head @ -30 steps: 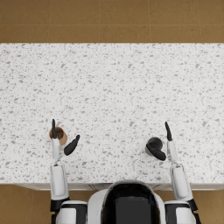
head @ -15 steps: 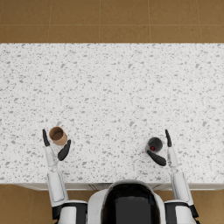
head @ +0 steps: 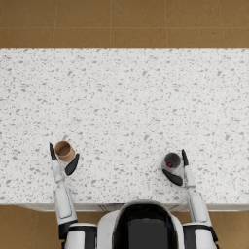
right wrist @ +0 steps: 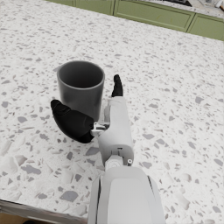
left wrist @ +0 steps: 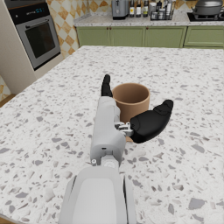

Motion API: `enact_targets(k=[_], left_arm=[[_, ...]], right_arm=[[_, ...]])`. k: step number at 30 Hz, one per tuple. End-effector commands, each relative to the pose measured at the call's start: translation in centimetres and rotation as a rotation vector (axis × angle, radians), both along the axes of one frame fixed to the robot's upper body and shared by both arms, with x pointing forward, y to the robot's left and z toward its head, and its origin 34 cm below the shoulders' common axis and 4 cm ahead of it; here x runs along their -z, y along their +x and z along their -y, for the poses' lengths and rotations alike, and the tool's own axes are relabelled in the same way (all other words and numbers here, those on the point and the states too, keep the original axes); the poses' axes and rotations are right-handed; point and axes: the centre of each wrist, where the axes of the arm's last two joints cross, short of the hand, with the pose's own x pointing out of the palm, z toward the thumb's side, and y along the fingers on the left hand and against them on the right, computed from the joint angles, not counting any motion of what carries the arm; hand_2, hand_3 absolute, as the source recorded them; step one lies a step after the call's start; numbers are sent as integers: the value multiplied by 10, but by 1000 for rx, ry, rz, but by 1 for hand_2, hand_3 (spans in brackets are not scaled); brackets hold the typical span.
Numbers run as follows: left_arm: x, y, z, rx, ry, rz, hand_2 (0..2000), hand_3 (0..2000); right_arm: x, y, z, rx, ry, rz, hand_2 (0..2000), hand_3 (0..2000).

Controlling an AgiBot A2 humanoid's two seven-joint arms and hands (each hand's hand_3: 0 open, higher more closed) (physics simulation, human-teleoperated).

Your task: Pick up two cups and pour the berry on the right into the cup on the left

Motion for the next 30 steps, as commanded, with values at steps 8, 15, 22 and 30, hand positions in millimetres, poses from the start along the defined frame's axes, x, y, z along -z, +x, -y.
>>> enact_targets(k=[8,15,22,30], left_arm=[[26,22,-2,-4,-42,-87,0,0],[36,31,-6,-29,-66,-121,0,0],[40,38,-10,6,-75,-135,2000,1280],[-12,31,38,191,-3,56,2000,1280]], right_arm=[[8,11,-4,15,20,-10,0,0],[-2,16,-13,-7,39,36,0,0],[-12,16,-20,-82,65,54,2000,1280],[-40,34,-31,-89,110,180,2000,1280]])
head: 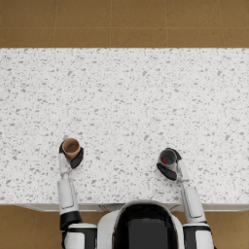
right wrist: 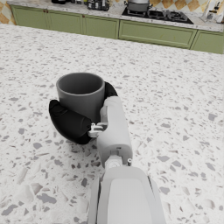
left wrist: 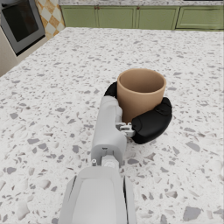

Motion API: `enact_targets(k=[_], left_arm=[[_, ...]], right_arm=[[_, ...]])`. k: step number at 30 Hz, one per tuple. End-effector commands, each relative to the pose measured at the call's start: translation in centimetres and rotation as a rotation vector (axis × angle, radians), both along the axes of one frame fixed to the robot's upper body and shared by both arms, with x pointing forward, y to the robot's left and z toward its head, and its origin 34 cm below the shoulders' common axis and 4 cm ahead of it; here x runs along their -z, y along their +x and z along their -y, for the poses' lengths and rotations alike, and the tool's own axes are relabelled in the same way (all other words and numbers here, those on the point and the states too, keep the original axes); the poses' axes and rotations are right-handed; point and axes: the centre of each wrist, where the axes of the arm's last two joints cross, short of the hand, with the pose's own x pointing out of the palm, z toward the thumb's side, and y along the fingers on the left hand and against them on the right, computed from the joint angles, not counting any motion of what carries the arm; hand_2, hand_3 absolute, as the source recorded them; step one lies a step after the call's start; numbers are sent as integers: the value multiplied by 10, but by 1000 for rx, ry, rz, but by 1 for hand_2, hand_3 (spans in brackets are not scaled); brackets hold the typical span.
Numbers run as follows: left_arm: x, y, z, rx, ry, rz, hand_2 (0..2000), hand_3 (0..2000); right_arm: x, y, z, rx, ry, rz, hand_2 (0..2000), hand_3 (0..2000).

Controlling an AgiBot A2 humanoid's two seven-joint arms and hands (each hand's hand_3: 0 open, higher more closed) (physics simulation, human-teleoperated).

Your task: Pick up two cups and pour the berry on the right into the cup on the left

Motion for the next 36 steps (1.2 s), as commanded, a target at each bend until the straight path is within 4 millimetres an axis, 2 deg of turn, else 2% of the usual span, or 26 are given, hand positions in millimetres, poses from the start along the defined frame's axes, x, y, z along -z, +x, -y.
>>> enact_targets(k=[1,2,3,5,6,10,16,21,23,29,36], left_arm=[[-41,-3,33,120,28,156,2000,1280],[-48,-2,40,144,30,182,2000,1280],[-57,3,55,199,30,217,2000,1280],[-61,8,67,238,23,234,2000,1280],[-63,12,79,278,15,243,2000,1280],[-71,20,104,354,23,275,2000,1280],[-83,18,128,422,196,329,2000,1280],[-88,15,145,467,248,356,2000,1280],[-89,14,155,500,247,365,2000,1280],[-78,19,164,526,240,323,2000,1280],[-77,22,162,505,231,317,2000,1280]], right_arm=[[-25,13,-6,-1,28,104,2000,1280],[-29,16,-8,-2,36,121,2000,1280],[-43,29,-15,-5,61,175,2000,1280],[-50,41,-19,-9,79,201,2000,1280],[-57,53,-23,-9,98,226,2000,1280],[-75,72,-37,-41,130,282,2000,1280],[-97,89,-54,-55,-21,382,2000,1280],[-119,104,-76,-80,-145,473,2000,1280],[-135,104,-88,-92,-181,538,2000,1280],[-165,102,-102,-76,-334,683,2000,1280],[-180,90,-111,-42,-527,801,2000,1280]])
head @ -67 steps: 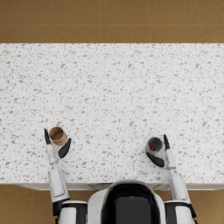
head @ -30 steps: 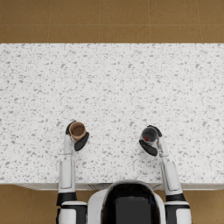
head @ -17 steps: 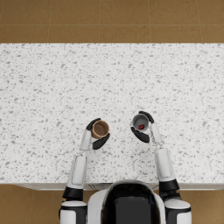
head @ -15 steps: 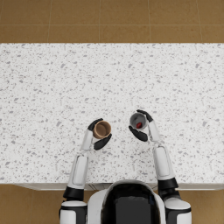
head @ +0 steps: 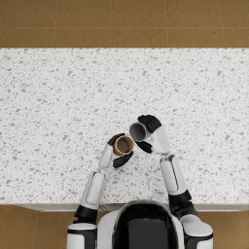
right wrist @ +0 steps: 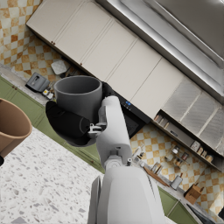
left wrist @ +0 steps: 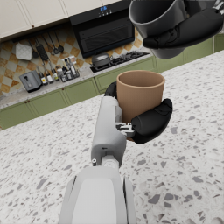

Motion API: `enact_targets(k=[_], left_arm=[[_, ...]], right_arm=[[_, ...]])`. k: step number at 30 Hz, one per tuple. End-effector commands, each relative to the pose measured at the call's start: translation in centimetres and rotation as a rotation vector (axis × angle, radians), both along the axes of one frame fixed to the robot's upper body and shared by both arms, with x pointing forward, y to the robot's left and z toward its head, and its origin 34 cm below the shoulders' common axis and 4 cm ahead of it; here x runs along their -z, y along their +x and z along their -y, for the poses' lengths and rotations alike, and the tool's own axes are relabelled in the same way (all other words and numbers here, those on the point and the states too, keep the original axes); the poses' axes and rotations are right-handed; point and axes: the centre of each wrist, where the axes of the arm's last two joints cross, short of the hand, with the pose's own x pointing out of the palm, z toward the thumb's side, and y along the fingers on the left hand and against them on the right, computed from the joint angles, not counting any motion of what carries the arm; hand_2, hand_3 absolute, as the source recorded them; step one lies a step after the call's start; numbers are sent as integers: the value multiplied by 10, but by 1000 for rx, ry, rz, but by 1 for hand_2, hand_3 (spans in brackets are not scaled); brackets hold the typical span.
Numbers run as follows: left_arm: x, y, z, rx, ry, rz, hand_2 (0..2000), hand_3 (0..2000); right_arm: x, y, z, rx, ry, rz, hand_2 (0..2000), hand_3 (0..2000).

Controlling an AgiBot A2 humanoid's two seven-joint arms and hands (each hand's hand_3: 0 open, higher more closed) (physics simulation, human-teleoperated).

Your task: Pick up two cups and pour the berry on the right into the cup on the left

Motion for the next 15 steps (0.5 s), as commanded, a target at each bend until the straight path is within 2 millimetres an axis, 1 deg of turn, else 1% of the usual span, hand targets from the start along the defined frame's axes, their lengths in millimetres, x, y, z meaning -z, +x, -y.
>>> enact_targets(k=[1,4,5,6,9,11,15], left_arm=[[-4,2,0,-3,-7,12,2000,1280],[-3,3,-1,-11,-11,7,2000,1280],[-3,3,-1,-13,-13,7,2000,1280],[-3,3,-1,-14,-14,7,2000,1280],[-3,3,1,-13,-18,7,2000,1280],[0,5,1,-17,-18,-6,2000,1280],[0,5,1,-22,-23,-7,2000,1280]], right_arm=[[-16,-5,-6,-7,-10,68,2000,1280],[-19,-7,-8,34,-89,113,2000,1280],[-19,-6,-3,-59,-587,272,2000,1280],[-20,-7,-9,37,-243,178,2000,1280],[-18,-8,-7,92,-327,216,2000,1280],[-20,-10,-8,123,-369,248,2000,1280],[-23,-13,-10,186,-454,307,2000,1280]])
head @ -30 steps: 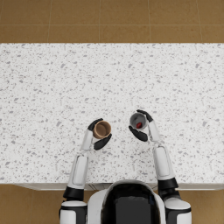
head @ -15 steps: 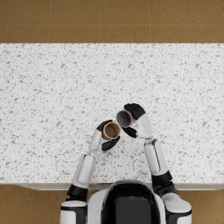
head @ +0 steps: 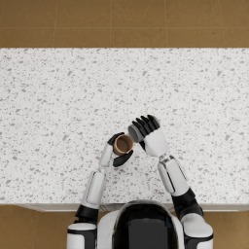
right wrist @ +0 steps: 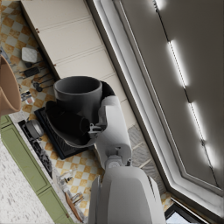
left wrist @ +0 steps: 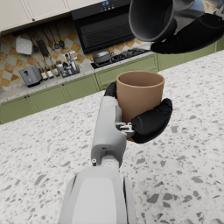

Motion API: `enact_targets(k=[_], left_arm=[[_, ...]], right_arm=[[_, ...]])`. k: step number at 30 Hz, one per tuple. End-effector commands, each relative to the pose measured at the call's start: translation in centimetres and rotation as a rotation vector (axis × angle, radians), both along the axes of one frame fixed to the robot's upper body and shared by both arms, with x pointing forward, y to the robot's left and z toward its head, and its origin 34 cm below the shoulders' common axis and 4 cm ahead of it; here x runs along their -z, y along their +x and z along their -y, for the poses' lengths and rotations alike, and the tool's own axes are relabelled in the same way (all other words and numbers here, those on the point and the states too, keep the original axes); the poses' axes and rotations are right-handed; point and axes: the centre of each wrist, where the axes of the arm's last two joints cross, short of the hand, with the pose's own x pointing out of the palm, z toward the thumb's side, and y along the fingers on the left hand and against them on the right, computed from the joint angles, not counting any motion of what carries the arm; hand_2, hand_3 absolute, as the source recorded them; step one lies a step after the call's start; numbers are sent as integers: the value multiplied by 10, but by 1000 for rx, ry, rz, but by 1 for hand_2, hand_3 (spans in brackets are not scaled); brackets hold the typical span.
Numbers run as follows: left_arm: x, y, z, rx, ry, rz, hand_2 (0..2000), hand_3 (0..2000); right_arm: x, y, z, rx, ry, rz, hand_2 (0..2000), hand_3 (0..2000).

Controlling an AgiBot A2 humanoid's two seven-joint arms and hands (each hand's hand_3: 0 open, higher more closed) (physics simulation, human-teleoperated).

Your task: Pick up two cups and pour the berry on the right into the cup on the left

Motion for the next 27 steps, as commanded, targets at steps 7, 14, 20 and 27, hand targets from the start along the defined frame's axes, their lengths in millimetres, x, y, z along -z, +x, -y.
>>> enact_targets(k=[7,14,20,27], left_arm=[[-1,8,-2,-21,-15,-1,2000,1280],[-5,7,0,-19,-25,10,2000,1280],[-4,7,-1,-26,-30,5,2000,1280],[-6,8,2,-21,-39,10,2000,1280]], right_arm=[[-15,-11,-10,81,-131,147,2000,1280],[-15,-14,-13,196,-275,242,2000,1280],[-13,-13,-13,284,-369,291,2000,1280],[-16,-15,-13,352,-427,347,2000,1280]])
